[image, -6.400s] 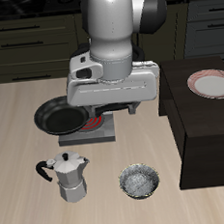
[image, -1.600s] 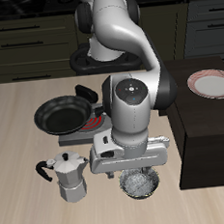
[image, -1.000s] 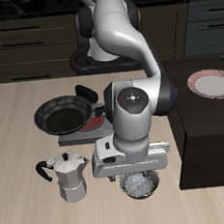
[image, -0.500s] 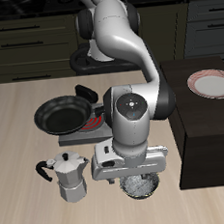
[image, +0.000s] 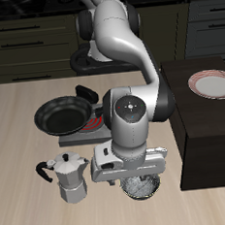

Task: Place the bowl on the plate

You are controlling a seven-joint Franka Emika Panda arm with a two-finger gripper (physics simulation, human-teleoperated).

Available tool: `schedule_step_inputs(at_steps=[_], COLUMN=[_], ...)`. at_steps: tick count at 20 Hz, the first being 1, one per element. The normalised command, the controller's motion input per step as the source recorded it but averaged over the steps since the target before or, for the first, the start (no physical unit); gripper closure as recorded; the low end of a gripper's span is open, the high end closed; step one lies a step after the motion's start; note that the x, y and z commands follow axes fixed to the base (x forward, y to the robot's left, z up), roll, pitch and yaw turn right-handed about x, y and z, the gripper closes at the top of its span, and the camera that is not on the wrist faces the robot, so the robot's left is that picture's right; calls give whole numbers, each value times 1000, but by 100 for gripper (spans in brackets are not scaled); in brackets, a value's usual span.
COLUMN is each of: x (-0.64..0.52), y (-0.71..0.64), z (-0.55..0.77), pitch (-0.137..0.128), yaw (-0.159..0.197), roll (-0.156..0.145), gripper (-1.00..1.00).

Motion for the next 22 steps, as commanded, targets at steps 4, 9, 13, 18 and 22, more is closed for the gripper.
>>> schedule_step_inputs(at_steps=[4, 9, 13, 18, 22], x=[-15, 12, -12, -33, -33], y=[28, -1, -22, 24, 59], z=[6, 65, 100, 81, 127], pitch=[0, -11, -16, -8, -18], yaw=[-8, -1, -6, -6, 0], roll=[6, 6, 3, 2, 7], gripper=[100, 100, 100, 100, 100])
